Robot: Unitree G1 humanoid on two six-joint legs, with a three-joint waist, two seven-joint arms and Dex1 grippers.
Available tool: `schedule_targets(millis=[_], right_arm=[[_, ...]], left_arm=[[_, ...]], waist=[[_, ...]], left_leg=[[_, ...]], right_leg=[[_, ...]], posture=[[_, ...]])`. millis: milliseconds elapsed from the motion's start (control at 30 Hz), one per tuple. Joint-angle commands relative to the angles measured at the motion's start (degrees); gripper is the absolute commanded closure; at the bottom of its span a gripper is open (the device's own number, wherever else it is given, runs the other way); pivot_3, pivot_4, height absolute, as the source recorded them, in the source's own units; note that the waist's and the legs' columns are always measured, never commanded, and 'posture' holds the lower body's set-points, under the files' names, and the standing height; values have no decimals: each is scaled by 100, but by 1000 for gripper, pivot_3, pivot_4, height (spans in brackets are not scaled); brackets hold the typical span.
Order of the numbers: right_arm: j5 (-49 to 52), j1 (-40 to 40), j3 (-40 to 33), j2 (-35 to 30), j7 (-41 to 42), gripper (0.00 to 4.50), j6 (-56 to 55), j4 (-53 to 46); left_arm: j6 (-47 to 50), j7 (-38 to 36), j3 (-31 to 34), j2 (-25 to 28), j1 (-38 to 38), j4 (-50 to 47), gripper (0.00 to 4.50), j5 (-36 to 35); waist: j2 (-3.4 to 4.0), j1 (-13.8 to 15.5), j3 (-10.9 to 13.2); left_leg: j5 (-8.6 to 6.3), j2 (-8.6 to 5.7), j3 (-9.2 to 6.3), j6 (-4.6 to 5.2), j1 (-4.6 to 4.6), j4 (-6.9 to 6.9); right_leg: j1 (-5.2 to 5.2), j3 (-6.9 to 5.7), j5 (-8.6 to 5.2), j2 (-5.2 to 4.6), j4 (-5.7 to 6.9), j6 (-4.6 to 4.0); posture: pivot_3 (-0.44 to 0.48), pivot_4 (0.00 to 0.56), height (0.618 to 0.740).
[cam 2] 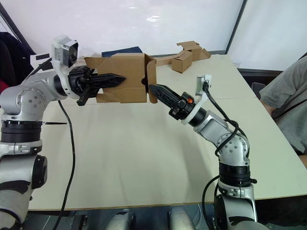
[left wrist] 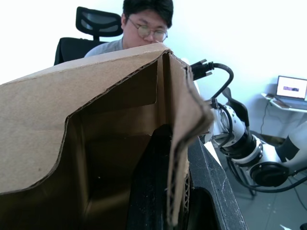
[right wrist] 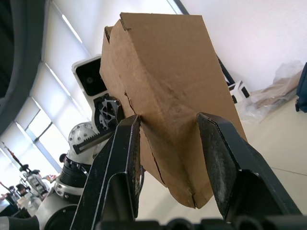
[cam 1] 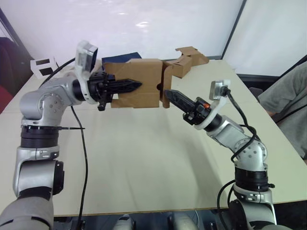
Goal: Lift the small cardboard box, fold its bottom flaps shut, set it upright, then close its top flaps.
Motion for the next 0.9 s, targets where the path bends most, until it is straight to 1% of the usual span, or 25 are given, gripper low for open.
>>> schedule_targets(millis=[33, 433, 900], right_arm=[[171, -102, -104, 109, -83, 2611, -106, -111], [415, -147, -195, 275, -253, 2611, -138, -101], [333, -181, -18, 588, -541, 2611, -348, -241]], left_arm=[[-15, -33, 147, 56, -111, -183, 4500, -99], [-41, -23, 159, 59, -81, -168, 4500, -101], [-147, -6, 133, -37, -80, -79, 4500, -47]], waist=[[0, 1, 0], [0, -1, 0], [0, -1, 0]], left_leg=[[0, 0, 0, 0, 0, 0], [0, 0, 0, 0, 0, 0], [-2, 0, 0, 3, 0, 0]], right_leg=[[0, 0, 0, 0, 0, 0], [0, 0, 0, 0, 0, 0], [-1, 0, 0, 0, 0, 0]], posture=[[0, 150, 740], [0, 150, 740], [0, 150, 740]])
